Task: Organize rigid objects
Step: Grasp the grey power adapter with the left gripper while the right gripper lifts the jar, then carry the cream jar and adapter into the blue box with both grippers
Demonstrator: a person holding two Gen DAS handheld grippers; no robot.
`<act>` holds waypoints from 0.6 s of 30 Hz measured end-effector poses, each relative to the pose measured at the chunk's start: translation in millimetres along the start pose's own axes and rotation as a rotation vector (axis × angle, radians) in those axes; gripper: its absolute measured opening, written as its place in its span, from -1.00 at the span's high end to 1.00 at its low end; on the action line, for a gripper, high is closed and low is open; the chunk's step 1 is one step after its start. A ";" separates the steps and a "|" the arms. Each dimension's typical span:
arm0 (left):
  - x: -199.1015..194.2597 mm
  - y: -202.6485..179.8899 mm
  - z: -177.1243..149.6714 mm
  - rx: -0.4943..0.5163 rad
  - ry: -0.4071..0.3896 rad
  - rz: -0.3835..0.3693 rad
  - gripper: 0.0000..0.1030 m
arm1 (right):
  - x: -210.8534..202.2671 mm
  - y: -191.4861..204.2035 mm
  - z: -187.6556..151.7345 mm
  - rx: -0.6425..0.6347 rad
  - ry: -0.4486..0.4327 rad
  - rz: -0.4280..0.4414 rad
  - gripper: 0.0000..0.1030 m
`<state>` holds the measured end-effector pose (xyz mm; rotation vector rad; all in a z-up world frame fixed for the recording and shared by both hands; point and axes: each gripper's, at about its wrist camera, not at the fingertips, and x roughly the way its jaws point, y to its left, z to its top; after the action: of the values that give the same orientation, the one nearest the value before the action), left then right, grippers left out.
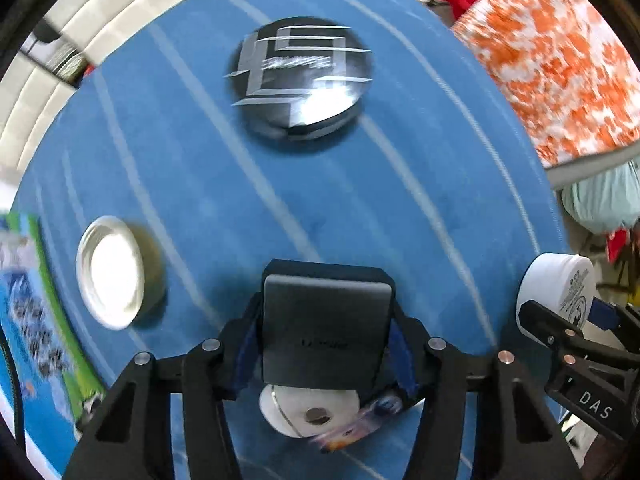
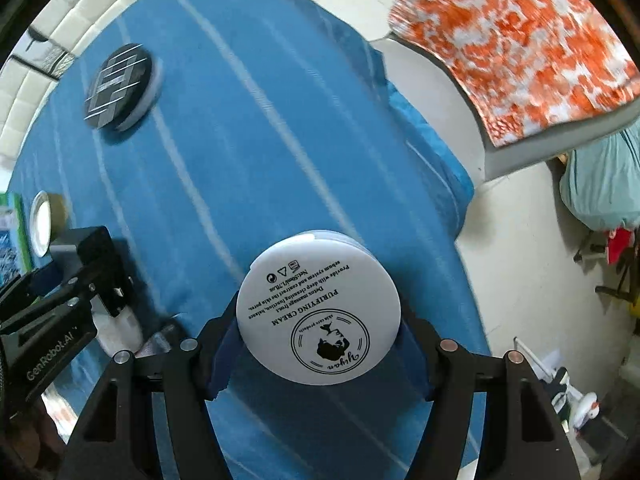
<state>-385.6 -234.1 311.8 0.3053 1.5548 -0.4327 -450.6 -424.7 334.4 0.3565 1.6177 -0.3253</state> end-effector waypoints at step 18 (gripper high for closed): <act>-128.7 89.0 -82.1 -0.189 -0.223 -0.014 0.01 | -134.6 120.2 -60.3 -0.268 -0.230 0.083 -0.36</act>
<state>-414.1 -108.3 432.6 0.0954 1.3677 -0.3163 -446.0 -295.1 473.5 0.1731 1.3949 -0.0804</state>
